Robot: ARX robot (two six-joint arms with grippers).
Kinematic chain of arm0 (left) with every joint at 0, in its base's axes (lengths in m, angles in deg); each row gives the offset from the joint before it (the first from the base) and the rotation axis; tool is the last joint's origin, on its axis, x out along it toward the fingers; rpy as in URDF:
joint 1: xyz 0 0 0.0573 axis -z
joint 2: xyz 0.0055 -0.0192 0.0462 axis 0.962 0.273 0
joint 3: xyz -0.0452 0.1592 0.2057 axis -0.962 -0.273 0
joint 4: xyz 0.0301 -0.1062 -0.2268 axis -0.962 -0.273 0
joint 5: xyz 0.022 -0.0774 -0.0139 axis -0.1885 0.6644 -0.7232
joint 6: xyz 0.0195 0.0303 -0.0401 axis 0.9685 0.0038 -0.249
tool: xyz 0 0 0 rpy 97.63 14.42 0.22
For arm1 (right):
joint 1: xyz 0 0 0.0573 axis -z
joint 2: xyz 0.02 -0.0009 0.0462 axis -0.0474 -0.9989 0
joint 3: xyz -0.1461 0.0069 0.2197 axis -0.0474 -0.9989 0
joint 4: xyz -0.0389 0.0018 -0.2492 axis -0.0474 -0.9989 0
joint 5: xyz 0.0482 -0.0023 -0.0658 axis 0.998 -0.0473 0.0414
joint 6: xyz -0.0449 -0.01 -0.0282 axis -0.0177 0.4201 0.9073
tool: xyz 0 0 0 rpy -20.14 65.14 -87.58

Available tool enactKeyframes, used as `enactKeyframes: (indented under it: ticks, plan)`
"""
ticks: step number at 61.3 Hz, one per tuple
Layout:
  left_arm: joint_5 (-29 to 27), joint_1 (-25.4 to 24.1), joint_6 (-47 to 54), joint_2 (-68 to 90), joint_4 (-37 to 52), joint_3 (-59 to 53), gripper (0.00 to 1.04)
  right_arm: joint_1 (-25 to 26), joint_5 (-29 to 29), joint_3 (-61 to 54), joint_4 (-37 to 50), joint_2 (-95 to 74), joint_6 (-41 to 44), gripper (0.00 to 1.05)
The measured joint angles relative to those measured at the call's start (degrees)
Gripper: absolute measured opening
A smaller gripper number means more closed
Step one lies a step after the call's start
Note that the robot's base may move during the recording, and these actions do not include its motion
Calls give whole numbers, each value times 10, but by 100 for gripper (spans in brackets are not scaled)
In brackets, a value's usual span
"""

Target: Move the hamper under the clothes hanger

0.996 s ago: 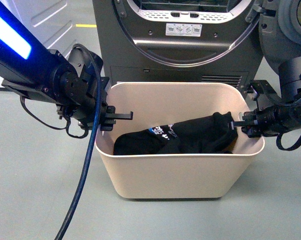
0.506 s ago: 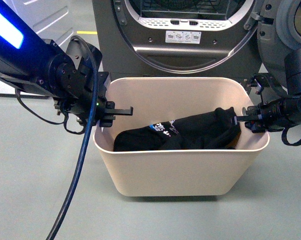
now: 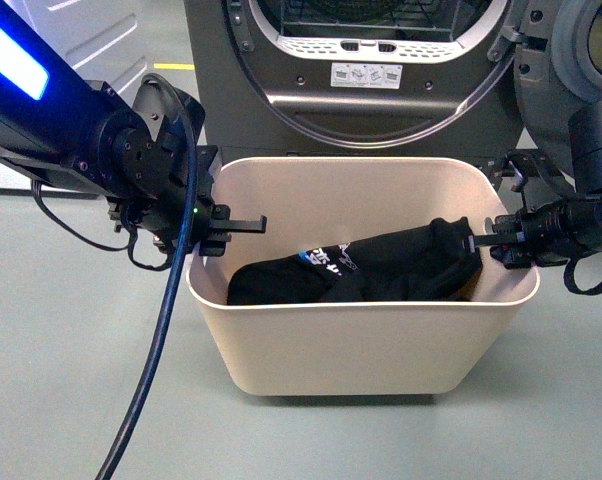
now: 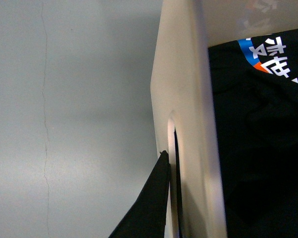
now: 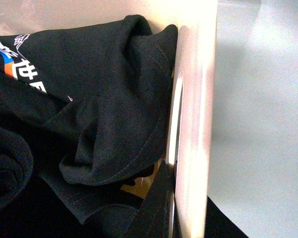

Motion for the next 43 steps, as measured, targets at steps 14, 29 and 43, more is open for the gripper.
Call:
enactKeyframes:
  ticks: [14,29,43]
  plan:
    - [0,0,0,0,0,0,7,0,0,0,0,0,0,3]
    - [0,0,0,0,0,0,7,0,0,0,0,0,0,3]
    - [-3,-16,0,0,-2,-3,7,-17,7,0,2,0,0,3]
